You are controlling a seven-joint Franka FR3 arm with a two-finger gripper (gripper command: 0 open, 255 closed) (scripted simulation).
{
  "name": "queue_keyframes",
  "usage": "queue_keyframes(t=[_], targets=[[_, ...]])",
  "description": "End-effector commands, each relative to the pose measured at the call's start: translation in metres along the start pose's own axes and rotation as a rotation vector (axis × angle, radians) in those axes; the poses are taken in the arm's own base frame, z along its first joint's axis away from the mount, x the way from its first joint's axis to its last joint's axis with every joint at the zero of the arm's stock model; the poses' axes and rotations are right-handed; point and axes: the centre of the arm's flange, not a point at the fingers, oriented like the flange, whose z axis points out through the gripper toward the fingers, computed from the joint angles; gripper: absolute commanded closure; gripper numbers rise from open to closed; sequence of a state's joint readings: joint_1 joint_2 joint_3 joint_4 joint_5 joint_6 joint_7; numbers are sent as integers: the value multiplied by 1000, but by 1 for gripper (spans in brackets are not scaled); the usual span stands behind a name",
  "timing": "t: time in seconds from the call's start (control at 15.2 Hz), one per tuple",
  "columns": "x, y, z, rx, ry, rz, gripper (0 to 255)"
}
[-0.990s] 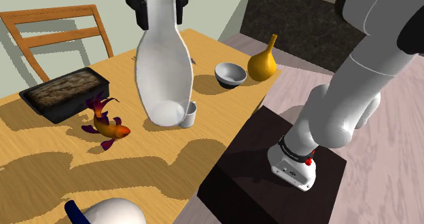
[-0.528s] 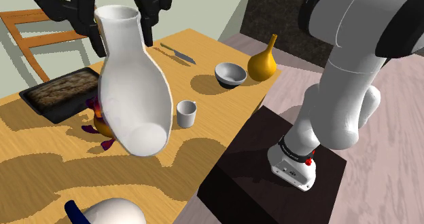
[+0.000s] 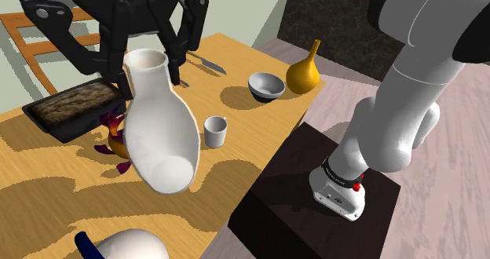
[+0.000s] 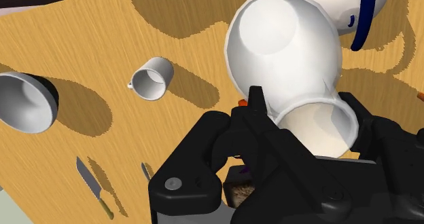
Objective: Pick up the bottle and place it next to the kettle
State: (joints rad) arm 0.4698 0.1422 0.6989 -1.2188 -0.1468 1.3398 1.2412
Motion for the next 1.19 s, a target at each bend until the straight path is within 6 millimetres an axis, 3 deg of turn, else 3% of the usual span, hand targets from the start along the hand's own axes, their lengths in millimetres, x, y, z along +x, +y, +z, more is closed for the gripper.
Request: queue_keyframes(t=[0.0,1.12], targets=[[0,0,11,1,0,1,255],[-5,0,101,1,0,1,255]])
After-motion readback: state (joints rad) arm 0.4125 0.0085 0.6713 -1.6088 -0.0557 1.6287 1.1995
